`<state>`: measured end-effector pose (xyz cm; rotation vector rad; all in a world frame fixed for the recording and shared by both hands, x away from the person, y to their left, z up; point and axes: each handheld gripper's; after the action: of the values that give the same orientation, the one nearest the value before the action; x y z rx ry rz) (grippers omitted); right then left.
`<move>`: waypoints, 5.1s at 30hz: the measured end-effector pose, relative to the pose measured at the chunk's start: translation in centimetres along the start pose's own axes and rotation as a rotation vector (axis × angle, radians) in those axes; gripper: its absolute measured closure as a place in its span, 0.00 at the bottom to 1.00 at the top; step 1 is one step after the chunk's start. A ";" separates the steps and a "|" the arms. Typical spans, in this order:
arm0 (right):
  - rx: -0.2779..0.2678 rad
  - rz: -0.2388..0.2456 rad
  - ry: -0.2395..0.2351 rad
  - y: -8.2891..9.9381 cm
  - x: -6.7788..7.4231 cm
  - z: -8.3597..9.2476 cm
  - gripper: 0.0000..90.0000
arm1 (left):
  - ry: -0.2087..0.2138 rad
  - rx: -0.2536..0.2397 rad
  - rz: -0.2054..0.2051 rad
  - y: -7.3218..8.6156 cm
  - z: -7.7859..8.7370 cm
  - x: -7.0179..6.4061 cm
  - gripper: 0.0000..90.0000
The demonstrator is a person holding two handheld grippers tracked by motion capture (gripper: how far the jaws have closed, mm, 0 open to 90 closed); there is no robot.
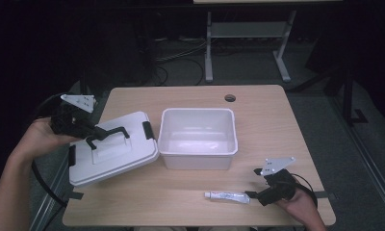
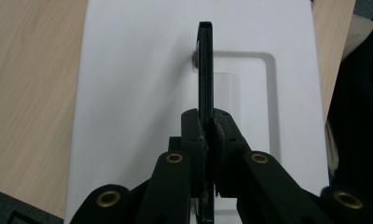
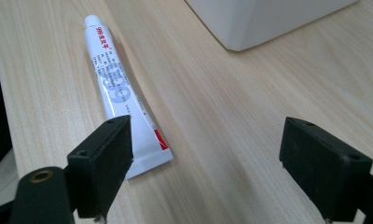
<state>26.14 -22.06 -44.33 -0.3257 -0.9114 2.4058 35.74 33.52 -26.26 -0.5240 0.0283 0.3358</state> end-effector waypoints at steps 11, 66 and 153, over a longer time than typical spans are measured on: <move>0.008 0.007 -0.003 -0.2 0.2 -0.3 0.18 | 0.000 -0.001 0.039 2.3 -1.3 0.5 0.94; 0.058 0.035 -0.042 -0.6 0.8 -1.1 0.19 | 0.030 0.014 0.120 7.2 -10.4 2.3 0.93; 0.278 0.342 -0.198 -7.2 5.1 -5.5 0.63 | -0.199 -0.207 0.161 9.7 -8.9 -2.5 0.44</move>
<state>27.00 -11.74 -43.73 -0.1476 -0.6276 2.8793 30.82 36.26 -38.46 -0.6928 -0.1590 0.5511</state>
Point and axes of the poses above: each handheld gripper's, and its own axes: z roughly backward along the jaws, y roughly out of its underside, x roughly to its left, and after that the axes turned 5 degrees about y, right-handed
